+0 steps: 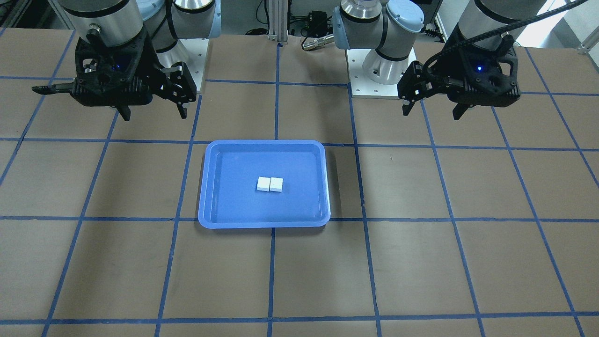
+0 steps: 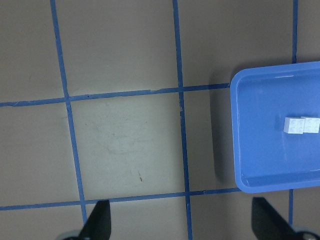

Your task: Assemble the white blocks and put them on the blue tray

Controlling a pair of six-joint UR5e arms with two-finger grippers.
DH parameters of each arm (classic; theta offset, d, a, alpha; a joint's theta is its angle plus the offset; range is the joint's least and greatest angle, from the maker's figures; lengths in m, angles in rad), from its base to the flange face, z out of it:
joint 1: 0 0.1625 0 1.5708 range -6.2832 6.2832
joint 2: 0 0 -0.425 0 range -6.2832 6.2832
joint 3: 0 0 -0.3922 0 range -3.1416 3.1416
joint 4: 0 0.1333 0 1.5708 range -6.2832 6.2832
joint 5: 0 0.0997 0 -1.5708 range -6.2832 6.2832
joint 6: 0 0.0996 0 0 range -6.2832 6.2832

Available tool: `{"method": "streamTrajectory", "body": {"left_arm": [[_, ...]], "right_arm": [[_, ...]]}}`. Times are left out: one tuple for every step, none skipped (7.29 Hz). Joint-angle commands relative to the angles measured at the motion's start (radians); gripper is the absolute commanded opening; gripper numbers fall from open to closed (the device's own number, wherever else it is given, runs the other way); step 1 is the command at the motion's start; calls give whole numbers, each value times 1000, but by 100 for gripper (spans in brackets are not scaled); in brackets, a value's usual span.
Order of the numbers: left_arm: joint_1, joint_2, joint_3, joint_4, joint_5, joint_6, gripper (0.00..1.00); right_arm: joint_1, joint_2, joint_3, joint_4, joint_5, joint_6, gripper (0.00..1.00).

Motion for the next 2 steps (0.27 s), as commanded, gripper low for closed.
{"method": "streamTrajectory", "body": {"left_arm": [[3,-8,3,2,0,1,100],[1,-18,1,5,0,1,100]], "right_arm": [[1,0,-1,-1,0,1,100],[1,0,0,-1,-1,1,100]]}}
